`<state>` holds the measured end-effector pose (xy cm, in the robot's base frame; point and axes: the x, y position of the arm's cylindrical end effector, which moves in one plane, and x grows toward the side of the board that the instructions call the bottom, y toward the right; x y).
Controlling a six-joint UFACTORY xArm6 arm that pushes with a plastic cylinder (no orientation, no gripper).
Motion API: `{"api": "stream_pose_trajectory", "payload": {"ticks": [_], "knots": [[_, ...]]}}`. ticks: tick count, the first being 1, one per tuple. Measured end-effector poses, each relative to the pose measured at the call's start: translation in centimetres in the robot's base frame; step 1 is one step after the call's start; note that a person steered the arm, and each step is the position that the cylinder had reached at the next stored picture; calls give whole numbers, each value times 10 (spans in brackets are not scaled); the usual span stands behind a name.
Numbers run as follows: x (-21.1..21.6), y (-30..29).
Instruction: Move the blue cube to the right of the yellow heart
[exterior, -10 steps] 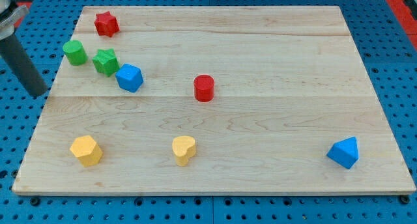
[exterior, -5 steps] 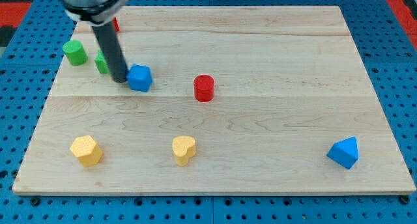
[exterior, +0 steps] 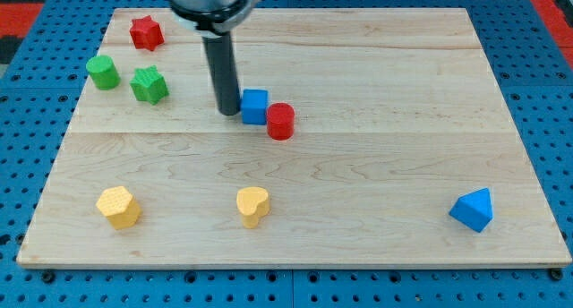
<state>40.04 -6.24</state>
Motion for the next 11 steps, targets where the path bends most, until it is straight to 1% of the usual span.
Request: {"api": "stream_pose_trajectory", "payload": {"ticks": [1,2,3,4,5,6,8,9,10,11], "knots": [[-33,17],[-37,61],[-38,70],[-56,23],[-21,42],[4,100],[42,172],[54,177],[91,177],[113,170]]}}
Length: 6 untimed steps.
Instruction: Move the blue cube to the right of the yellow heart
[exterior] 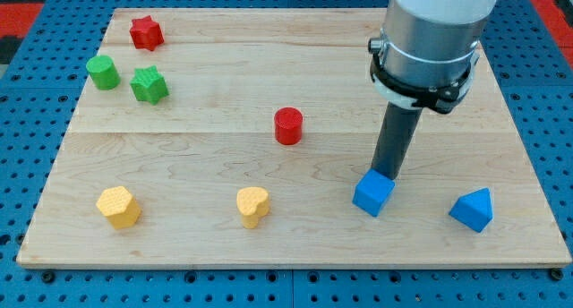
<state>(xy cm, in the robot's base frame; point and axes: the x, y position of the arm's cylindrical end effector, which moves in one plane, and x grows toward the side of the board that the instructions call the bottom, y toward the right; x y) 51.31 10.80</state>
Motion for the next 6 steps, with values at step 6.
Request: {"api": "stream_pose_trajectory", "payload": {"ticks": [6], "knots": [[-40,-9]]}}
